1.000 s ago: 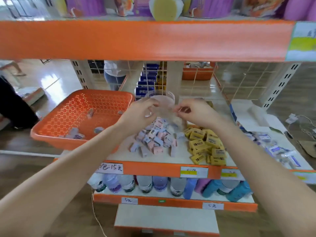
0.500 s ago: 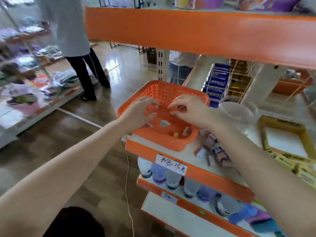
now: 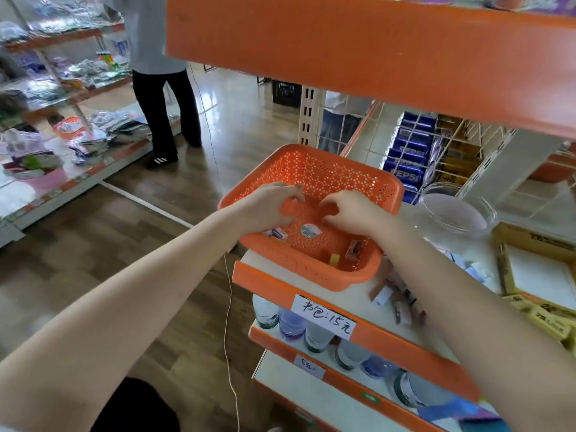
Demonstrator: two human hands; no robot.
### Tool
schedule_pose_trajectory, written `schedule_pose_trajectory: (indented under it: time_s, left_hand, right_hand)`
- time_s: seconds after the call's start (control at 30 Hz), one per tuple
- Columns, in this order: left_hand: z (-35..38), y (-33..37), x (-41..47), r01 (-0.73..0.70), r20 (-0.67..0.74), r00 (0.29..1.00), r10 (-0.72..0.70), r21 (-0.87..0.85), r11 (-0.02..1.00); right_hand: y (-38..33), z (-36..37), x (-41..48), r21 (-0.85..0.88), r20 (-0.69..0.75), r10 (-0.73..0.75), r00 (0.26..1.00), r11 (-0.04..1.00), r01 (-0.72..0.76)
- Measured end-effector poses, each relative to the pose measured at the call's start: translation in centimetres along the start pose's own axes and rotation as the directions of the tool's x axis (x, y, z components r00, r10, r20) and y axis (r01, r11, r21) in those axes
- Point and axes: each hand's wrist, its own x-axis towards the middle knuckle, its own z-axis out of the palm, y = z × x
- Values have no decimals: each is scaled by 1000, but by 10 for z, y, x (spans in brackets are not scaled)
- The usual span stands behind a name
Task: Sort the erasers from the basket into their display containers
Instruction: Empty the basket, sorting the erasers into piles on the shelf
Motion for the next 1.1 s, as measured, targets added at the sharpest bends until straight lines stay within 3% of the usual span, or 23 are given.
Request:
schedule_pose_trajectory:
  time_s: [0.13,0.27,0.37,0.63,0.87,1.0,1.1]
  left_hand:
    - [7,-5,18,-4,88,996,2,23,1000]
    - [14,-10,29,12,246,969,-36,99,995]
    - [17,-13,32,30,259,964,-54,97,995]
    - [12,-12,31,21,299,954,-36,54,998]
    - [16,-14,33,10,291,957,-14,17,1000]
    - [17,-14,34,22,191,981,-25,19,1000]
    - [16,-14,34,2,102,995,-5,28,1000]
  right_hand:
    - [1,5,5,-39,94,96,991,995,-93]
    - [-5,10,2,-72,201,21,979,997,-7]
    - [-9,8,-3,-64,269,-36,963,996,55]
    - [-4,11,3,17,227,-24,974,1000,20]
    - [-4,11,3,75,239,-99,966,994,83]
    - [-7,12,1,135,325,-230,917,971,196]
    - [-6,15,2,96,342,-250,906,968,231]
